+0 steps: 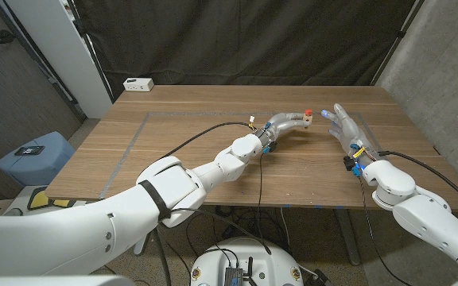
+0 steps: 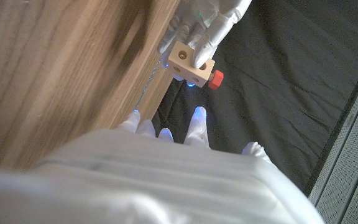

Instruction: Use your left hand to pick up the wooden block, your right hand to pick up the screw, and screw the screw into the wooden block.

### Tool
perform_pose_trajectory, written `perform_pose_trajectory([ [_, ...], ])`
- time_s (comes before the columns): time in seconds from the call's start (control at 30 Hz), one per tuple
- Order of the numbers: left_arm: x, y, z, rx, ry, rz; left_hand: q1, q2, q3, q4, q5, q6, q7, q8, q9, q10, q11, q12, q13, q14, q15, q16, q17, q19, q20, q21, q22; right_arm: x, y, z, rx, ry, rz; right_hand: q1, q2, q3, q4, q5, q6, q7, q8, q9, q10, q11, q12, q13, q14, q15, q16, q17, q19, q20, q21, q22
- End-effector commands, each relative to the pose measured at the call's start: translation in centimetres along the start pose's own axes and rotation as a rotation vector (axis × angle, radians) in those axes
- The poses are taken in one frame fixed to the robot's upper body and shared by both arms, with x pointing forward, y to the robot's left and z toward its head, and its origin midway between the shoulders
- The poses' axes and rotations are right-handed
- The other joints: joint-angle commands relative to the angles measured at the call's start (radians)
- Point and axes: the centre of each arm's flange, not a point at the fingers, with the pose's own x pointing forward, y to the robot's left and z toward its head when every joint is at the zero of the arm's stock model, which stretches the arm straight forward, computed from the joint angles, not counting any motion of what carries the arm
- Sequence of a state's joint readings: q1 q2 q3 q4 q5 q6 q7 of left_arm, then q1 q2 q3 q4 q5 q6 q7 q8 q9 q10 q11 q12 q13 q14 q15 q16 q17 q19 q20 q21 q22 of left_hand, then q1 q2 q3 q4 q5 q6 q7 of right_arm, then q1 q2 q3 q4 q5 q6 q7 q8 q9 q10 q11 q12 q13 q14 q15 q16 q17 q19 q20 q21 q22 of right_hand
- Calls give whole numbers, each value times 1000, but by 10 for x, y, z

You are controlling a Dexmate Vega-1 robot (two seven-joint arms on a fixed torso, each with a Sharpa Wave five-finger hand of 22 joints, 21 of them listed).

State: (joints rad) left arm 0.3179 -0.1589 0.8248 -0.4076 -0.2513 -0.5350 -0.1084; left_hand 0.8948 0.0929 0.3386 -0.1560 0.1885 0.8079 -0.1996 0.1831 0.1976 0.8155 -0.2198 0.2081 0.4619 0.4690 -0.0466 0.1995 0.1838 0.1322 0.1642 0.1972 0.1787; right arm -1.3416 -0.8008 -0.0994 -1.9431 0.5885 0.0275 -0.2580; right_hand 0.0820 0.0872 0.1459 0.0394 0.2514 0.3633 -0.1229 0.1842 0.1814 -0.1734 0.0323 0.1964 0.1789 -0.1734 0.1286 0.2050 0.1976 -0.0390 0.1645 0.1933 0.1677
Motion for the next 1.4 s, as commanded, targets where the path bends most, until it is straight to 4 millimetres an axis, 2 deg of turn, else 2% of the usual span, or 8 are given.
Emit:
perform_pose_trajectory([
  [0.03, -1, -1, 0, 17, -9, 4, 18, 11, 9, -5, 8, 5, -12, 10, 2, -5, -1, 2, 4, -1, -49, 3, 5, -2, 5, 7, 5, 7, -2, -1, 5, 0, 13, 0, -5, 2, -1, 7, -10, 0, -4, 1, -67, 1, 0, 5, -131, 8, 3, 4, 4, 4, 3, 3],
  [0.6, 0, -1, 1, 33, -4, 4, 26, 15, 9, -3, 8, 4, -9, 14, 3, -9, -1, 3, 4, -4, -49, 6, 7, -2, 10, 7, 5, 20, 3, -1, 11, -4, 50, -1, -7, 1, -1, 7, -26, 3, -6, 0, -73, 9, -3, 5, -134, 10, 1, 4, 2, 6, 0, 3],
  [0.9, 0, 0, 1, 35, -2, 7, 28, 9, 7, -4, 8, 12, -7, 19, 3, -6, -2, 5, 4, -2, -54, 7, 5, -1, 4, 8, 5, 25, 8, -1, 13, -8, 74, -3, -9, 0, 0, 7, -29, -1, -5, 0, -79, 6, -5, 5, -138, 10, -1, 5, 0, 8, -1, 3],
  [1.27, 1, 1, 2, 33, 1, 12, 57, -1, 10, -17, 11, 28, 29, 27, 2, 10, -1, 9, 1, 3, -66, 9, 3, 3, -6, 9, 4, 29, 11, 0, 11, -19, 93, -5, -9, -1, 2, 7, -30, -9, -4, -1, -84, -1, -7, 5, -140, 8, -1, 5, -2, 9, -2, 3],
  [1.4, 2, 0, 1, 31, 5, 12, 60, -3, 9, -17, 11, 30, 30, 27, 2, 12, -1, 9, 0, 3, -67, 9, 3, 4, -7, 9, 4, 29, 12, 0, 10, -20, 97, -5, -9, -1, 2, 8, -29, -10, -3, -1, -84, -2, -7, 5, -139, 7, -1, 5, -1, 10, -2, 3],
])
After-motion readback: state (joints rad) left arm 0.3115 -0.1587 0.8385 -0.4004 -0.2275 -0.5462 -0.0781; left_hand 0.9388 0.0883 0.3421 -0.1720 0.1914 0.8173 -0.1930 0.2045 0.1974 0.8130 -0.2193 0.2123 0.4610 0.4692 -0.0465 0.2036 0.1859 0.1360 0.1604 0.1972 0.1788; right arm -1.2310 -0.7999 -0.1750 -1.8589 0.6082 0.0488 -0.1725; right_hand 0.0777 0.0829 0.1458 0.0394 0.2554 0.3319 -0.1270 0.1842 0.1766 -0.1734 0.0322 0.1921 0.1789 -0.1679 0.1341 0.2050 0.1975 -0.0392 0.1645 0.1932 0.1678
